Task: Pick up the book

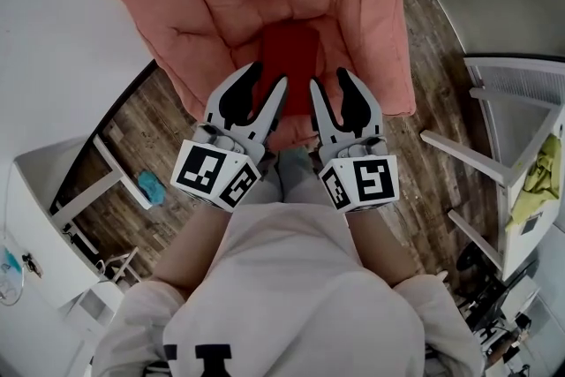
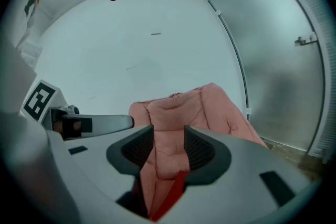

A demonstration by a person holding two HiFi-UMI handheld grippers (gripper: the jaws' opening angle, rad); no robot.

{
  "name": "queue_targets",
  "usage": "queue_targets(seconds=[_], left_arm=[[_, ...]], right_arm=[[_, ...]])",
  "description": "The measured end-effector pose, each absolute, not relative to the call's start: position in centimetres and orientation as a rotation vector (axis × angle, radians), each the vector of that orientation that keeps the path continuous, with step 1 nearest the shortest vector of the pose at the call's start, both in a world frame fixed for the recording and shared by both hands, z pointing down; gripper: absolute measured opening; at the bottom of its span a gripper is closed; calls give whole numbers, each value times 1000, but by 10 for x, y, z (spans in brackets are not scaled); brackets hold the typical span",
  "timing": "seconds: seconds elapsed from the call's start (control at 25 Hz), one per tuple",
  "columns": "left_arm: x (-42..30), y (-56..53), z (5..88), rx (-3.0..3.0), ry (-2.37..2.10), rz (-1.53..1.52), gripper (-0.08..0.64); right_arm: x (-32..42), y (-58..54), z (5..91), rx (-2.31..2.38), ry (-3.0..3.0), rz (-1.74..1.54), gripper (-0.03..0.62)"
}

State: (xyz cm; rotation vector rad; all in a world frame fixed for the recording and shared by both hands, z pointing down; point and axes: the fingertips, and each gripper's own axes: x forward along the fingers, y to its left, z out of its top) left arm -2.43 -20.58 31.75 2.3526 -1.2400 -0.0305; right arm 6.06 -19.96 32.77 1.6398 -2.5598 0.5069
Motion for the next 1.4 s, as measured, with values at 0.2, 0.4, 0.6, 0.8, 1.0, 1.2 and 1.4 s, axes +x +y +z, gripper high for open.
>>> queue_targets(seconds=[0.2, 0.4, 0.6, 0.8, 1.0, 1.2, 1.4], left_arm=[[-23, -205, 337, 2331, -1246, -5, 158], [-24, -205, 357, 2308, -1252, 9, 158], [-23, -205, 370, 2312, -1252, 26, 158], [-23, -203, 382, 2289, -1257, 19, 158], [-27, -203, 397, 2260, -1261, 23, 158], [-26, -205, 413, 2255, -1249, 35, 158], [-25, -208, 428, 2243, -1248, 51, 158]], right_arm=[[60, -201, 342, 1620, -2554, 517, 179], [62, -204, 362, 1613, -2536, 538, 179], [62, -204, 378, 1607, -2525, 555, 179], [59, -203, 390, 1602, -2514, 561, 179], [58, -202, 403, 1604, -2499, 578, 179], [57, -204, 421, 1598, -2482, 595, 179], [57, -203, 437, 1591, -2466, 620, 179]])
